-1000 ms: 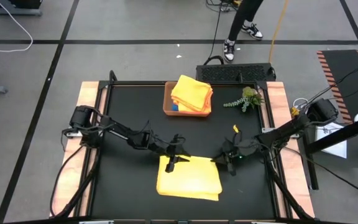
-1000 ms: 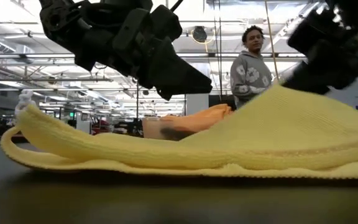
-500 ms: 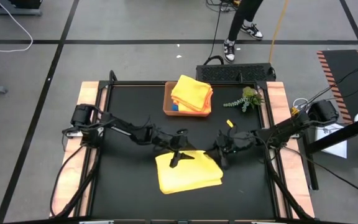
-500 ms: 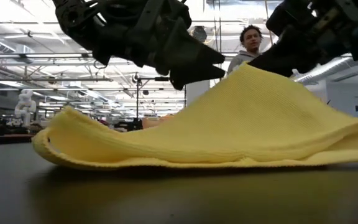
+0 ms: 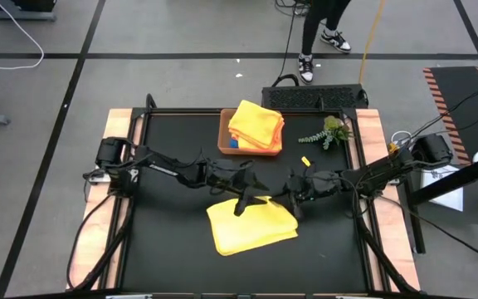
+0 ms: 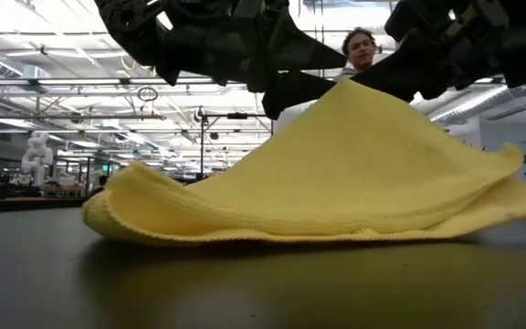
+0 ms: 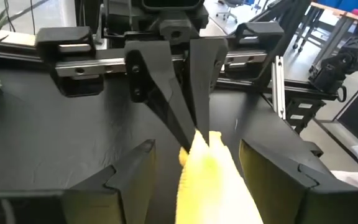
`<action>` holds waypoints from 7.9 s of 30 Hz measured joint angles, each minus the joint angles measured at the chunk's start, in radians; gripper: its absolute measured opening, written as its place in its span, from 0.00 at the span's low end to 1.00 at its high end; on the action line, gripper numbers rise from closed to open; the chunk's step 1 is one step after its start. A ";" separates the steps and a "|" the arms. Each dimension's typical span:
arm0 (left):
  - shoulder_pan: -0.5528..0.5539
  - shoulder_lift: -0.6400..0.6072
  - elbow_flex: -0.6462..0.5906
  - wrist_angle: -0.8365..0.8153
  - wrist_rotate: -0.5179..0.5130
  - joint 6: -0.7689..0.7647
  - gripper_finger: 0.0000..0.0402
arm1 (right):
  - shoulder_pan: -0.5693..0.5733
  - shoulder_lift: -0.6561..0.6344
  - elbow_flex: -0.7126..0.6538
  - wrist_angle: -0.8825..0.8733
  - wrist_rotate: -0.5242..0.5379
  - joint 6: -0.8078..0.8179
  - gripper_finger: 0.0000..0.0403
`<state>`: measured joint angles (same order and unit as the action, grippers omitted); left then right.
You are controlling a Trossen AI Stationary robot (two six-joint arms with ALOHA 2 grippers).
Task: Fold microfiber towels
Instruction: Fold the yellow microfiber towel
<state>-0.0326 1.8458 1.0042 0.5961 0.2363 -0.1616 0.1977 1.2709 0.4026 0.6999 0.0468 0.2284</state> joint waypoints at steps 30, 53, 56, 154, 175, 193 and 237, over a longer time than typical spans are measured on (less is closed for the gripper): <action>0.033 0.000 0.003 -0.046 0.011 -0.084 0.59 | -0.014 0.000 -0.001 0.090 -0.052 -0.032 0.00; 0.031 0.000 0.003 -0.042 0.036 -0.046 0.18 | -0.021 0.000 -0.001 0.089 -0.053 -0.032 0.00; 0.031 0.000 0.003 -0.059 0.036 -0.009 0.04 | -0.022 0.000 -0.001 0.088 -0.052 -0.031 0.00; 0.123 -0.064 -0.014 -0.309 -0.168 0.259 0.00 | 0.164 -0.223 0.103 -0.815 0.248 0.441 0.00; 0.137 -0.063 -0.014 -0.172 -0.092 0.295 0.00 | 0.162 -0.305 0.103 -1.017 0.302 0.531 0.00; 0.156 -0.063 -0.014 -0.148 -0.080 0.326 0.00 | 0.162 -0.335 0.103 -1.037 0.346 0.522 0.00; 0.136 -0.021 -0.072 0.005 -0.009 0.381 0.00 | 0.165 -0.214 -0.003 -0.627 0.342 0.427 0.00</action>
<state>0.1036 1.8244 0.9321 0.6010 0.2273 0.2199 0.3625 1.0569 0.3996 0.0731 0.3884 0.6554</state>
